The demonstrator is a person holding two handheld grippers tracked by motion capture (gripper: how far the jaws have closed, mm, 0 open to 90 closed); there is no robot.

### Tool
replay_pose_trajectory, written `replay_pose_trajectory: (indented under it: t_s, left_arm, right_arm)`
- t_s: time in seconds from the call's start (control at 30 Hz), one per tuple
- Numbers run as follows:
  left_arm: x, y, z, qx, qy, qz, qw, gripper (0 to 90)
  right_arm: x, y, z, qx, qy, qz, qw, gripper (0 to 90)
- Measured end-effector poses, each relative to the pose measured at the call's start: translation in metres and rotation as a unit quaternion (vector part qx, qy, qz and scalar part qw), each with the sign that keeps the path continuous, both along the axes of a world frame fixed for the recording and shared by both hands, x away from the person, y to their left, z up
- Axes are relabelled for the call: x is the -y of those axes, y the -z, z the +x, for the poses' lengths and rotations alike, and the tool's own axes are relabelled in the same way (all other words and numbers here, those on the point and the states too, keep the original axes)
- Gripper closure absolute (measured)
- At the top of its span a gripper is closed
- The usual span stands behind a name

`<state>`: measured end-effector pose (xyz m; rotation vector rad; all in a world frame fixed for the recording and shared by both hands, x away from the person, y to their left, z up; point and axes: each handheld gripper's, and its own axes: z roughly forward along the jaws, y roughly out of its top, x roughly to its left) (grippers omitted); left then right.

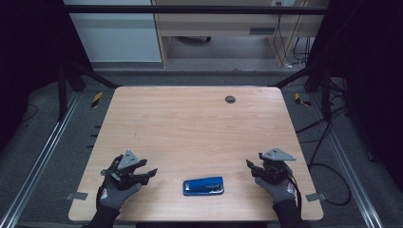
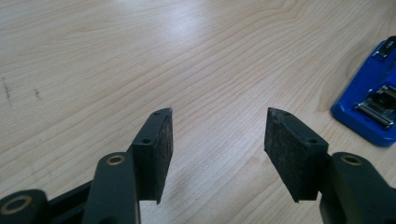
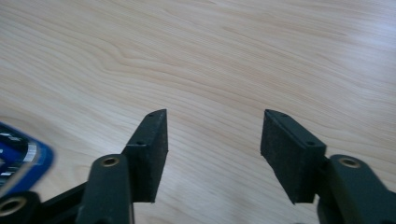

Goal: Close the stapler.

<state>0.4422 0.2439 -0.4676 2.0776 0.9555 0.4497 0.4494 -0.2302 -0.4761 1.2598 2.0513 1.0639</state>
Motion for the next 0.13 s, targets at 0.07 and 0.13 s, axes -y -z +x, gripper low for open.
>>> replay_pose_trajectory:
  t_s: [0.07,0.13]
  left_arm:
    - [-0.0026,0.0012,0.0019,-0.001,-0.006,0.001,1.0000,41.7]
    - [-0.0056,0.0021,0.0035,-0.001,-0.012,0.001,0.9999,41.5]
  right_arm:
    - [0.0067,0.0015,0.0024,-0.006,0.010,0.007,0.9999,37.8]
    - [0.0132,0.0037,0.0046,-0.014,0.017,0.011,0.9997,36.0]
